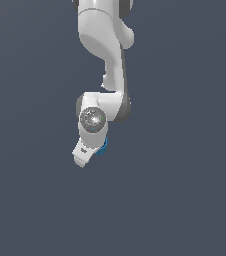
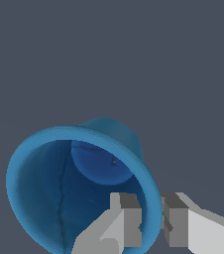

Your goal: Pick up the object and move it to a goal position.

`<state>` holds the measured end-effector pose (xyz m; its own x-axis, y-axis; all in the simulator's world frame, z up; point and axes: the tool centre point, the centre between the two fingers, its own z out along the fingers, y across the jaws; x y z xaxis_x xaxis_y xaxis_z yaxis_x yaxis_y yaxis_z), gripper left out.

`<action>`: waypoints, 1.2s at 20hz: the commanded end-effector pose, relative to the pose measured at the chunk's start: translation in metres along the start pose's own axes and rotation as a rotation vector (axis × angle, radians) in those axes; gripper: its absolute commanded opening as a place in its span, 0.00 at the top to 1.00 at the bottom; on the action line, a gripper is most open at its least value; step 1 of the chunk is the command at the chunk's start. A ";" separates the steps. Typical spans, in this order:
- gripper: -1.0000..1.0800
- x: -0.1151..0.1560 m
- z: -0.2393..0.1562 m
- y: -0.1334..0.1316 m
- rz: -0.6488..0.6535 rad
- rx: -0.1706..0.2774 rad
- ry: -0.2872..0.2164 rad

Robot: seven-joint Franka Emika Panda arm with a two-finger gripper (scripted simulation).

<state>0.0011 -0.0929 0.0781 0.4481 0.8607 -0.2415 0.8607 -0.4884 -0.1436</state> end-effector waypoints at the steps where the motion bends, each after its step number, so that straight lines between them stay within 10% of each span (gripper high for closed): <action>1: 1.00 -0.006 -0.009 -0.001 0.001 -0.003 0.001; 24: 1.00 -0.126 -0.160 -0.034 0.002 -0.002 0.002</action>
<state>-0.0443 -0.1592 0.2583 0.4503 0.8599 -0.2406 0.8601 -0.4900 -0.1415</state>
